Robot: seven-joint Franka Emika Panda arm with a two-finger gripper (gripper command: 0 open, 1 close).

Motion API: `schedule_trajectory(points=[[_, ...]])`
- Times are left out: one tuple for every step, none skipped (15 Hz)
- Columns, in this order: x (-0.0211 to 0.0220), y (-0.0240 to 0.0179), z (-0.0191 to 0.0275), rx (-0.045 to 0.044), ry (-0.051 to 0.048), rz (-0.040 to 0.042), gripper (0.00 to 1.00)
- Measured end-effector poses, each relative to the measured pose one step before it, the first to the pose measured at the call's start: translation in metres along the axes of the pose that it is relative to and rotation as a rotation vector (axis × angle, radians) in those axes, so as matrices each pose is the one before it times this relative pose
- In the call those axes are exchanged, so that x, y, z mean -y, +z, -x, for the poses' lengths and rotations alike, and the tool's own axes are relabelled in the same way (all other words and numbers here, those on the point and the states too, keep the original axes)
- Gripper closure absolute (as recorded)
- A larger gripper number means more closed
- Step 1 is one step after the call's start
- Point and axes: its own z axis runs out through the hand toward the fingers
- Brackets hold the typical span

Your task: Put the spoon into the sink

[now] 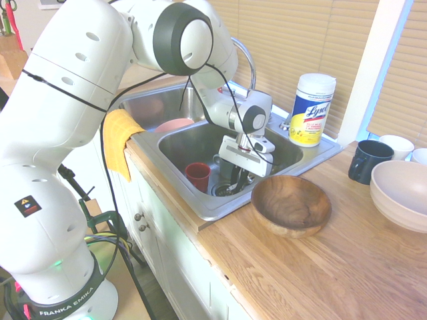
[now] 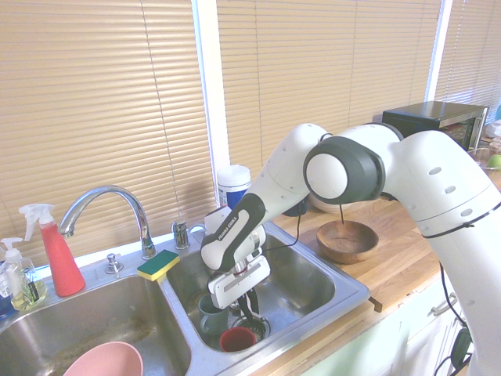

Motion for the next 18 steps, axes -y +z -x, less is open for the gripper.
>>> schedule_trajectory(points=[[0.00015,-0.00038,-0.00013,-0.00049,-0.00033,-0.00054,0.0],[0.00023,-0.0007,-0.0003,-0.00082,-0.00014,-0.00089,0.0],[0.0,-0.00042,-0.00033,-0.00053,0.00023,-0.00035,0.0],[-0.00037,-0.00006,-0.00061,-0.00044,0.00068,0.00015,0.0],[-0.00059,0.0001,-0.00108,-0.00056,0.00077,0.00027,0.0],[-0.00082,0.00004,-0.00128,-0.00069,0.00078,0.00033,0.0],[-0.00093,0.00002,-0.00119,-0.0003,-0.00027,0.00011,0.0],[-0.00102,-0.00009,-0.00141,-0.00098,-0.00003,-0.00145,0.0],[-0.00108,-0.00101,-0.00197,-0.00453,0.00262,-0.0048,0.0],[-0.00158,-0.00291,-0.00237,-0.00876,0.00434,-0.00814,0.0],[-0.00321,-0.00427,-0.00112,-0.0089,0.00439,-0.00842,0.0],[-0.00509,-0.00555,0.00102,-0.01007,0.00369,-0.01042,0.0],[-0.00662,-0.00659,0.0032,-0.00854,0.0026,-0.00925,0.0],[-0.00779,-0.00613,0.00522,-0.00627,0.00128,-0.00692,0.0],[-0.00841,-0.00595,0.00628,-0.00837,-0.00045,-0.00784,0.0],[-0.00886,-0.00514,0.00654,-0.00913,-0.0018,-0.00555,0.0],[-0.009,-0.00441,0.00615,-0.01069,0.00013,-0.00872,0.0],[-0.00928,-0.00559,0.00471,-0.01216,0.00732,-0.01411,0.0]])
